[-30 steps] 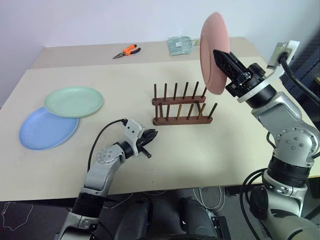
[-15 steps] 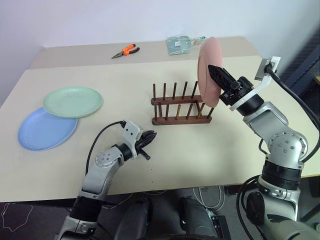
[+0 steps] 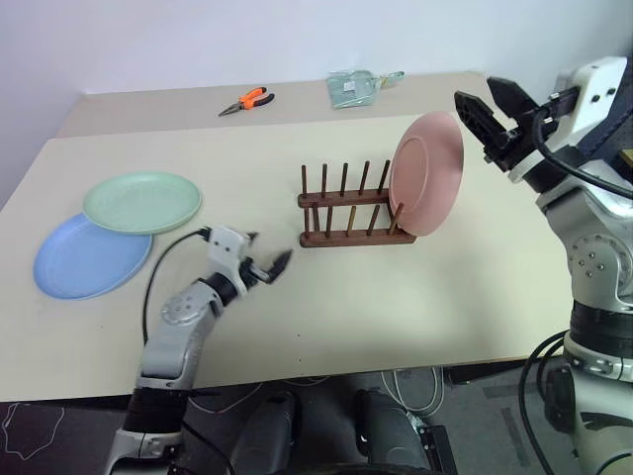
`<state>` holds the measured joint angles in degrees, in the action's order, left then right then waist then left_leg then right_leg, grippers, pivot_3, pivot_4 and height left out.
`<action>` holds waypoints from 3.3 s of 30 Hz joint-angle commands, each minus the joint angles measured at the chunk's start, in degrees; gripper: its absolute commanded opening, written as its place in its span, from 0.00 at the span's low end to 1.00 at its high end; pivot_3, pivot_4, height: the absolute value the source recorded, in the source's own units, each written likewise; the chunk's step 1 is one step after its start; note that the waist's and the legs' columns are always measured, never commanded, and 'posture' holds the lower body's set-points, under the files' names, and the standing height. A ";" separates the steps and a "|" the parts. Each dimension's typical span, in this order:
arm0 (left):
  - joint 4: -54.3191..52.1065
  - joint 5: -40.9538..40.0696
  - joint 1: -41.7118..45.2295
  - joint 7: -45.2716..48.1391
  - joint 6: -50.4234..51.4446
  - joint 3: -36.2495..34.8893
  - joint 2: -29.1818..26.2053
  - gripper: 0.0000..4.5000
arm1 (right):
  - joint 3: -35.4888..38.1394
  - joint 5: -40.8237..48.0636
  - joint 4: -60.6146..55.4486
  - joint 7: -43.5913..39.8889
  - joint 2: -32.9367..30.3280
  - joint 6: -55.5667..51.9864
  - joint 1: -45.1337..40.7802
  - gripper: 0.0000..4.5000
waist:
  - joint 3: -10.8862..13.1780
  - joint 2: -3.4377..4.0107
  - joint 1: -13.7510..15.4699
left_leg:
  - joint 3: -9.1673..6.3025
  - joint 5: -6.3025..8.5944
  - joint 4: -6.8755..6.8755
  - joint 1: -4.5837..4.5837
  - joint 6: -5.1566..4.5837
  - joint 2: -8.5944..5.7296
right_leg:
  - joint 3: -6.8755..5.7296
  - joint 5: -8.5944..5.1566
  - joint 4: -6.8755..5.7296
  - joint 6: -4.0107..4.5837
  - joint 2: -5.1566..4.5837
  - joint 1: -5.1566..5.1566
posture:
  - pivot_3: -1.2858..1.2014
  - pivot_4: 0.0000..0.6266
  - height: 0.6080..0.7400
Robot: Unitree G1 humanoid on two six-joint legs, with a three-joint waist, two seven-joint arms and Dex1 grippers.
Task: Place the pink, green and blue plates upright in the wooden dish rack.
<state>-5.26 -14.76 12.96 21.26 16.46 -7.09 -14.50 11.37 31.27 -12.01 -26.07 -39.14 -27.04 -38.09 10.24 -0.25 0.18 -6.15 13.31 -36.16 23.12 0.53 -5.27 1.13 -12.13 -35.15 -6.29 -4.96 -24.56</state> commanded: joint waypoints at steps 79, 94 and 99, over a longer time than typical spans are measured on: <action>-5.97 -1.33 7.09 -11.62 -0.28 -3.45 -11.63 0.80 | -13.81 -15.32 -9.96 -8.41 21.65 8.74 4.79 0.00 | 0.12 -0.75 0.06 | -0.20 -0.20 0.07 -0.04 0.36 0.07 | 0.05 0.26 -0.05 0.18 0.27 0.03 | 0.52 0.24 0.99; -18.55 -9.72 -5.79 12.38 4.25 9.22 -12.46 0.80 | -2.52 9.78 -13.91 1.65 23.43 -13.97 9.03 0.00 | 0.18 -0.58 -0.91 | -0.07 -0.18 0.12 0.00 0.32 0.21 | 0.11 0.22 -0.02 0.46 0.30 -0.13 | 0.52 0.24 0.99; -20.21 -9.87 -5.81 12.69 5.75 10.54 -11.76 0.80 | -2.29 11.19 -11.29 1.08 22.31 -15.02 9.66 0.00 | 0.18 -0.58 -0.89 | -0.06 -0.18 0.10 0.00 0.31 0.21 | 0.10 0.23 -0.02 0.44 0.30 -0.12 | 0.52 0.24 0.99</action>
<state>-22.85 -24.36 7.03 33.69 22.06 3.19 -26.34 7.91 41.35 -23.32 -24.63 -16.14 -42.01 -28.26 10.42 -0.82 -0.71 -6.21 13.12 -36.07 23.12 0.85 -5.06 1.23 -11.90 -35.17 -5.86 -4.66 -24.66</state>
